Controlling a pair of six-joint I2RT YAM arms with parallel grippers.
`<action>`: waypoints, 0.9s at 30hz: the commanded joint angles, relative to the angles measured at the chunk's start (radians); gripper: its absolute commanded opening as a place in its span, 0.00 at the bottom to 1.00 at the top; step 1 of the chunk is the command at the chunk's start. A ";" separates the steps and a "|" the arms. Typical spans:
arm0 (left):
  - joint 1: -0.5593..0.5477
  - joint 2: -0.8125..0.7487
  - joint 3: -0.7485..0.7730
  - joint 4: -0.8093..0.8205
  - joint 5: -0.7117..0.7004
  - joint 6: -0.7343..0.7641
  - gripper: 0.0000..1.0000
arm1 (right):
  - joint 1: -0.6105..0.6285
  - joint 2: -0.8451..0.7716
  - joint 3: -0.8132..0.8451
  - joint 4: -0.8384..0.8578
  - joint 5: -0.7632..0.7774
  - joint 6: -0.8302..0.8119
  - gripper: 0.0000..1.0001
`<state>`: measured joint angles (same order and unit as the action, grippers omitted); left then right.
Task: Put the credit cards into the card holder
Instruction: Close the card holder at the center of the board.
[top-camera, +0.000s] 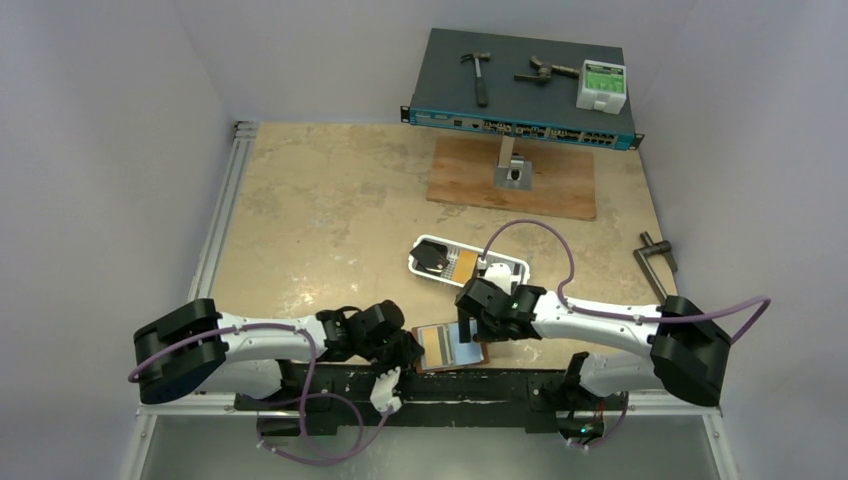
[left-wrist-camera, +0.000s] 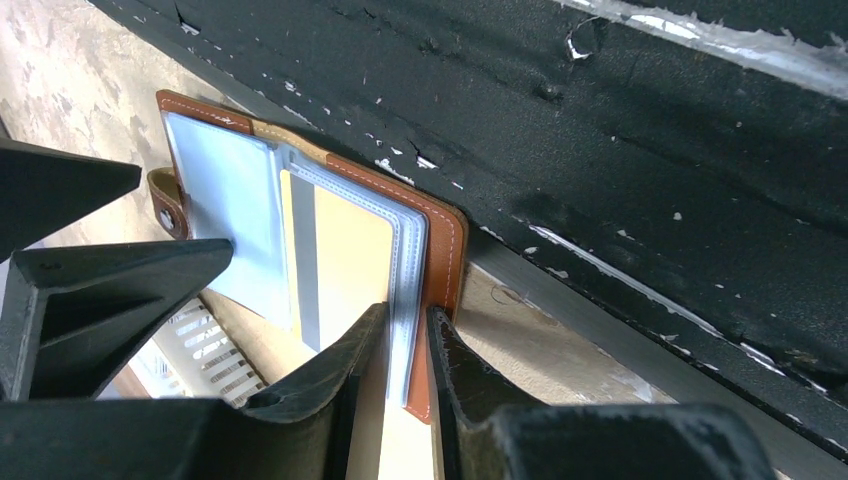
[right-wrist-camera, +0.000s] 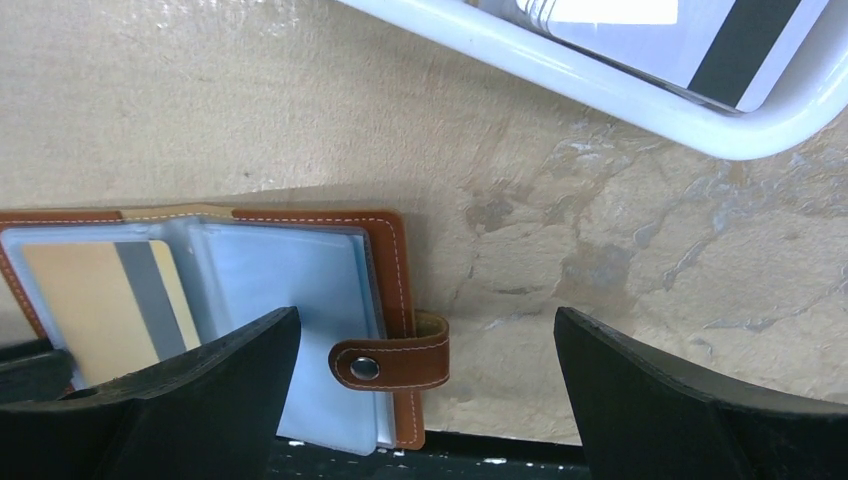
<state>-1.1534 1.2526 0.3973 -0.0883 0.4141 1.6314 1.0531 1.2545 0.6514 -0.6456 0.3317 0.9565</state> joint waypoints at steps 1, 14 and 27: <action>-0.005 0.008 -0.029 -0.147 -0.006 -0.049 0.20 | 0.027 0.000 0.030 -0.018 0.065 0.015 0.96; -0.005 0.014 0.046 -0.237 -0.042 -0.154 0.20 | 0.035 -0.010 -0.010 0.012 0.024 0.041 0.44; 0.038 0.089 0.448 -0.656 -0.205 -0.617 0.28 | 0.035 -0.034 -0.106 0.060 0.012 0.054 0.00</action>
<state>-1.1484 1.3193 0.6586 -0.4828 0.2611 1.2881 1.0828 1.2488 0.5976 -0.6041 0.3458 0.9848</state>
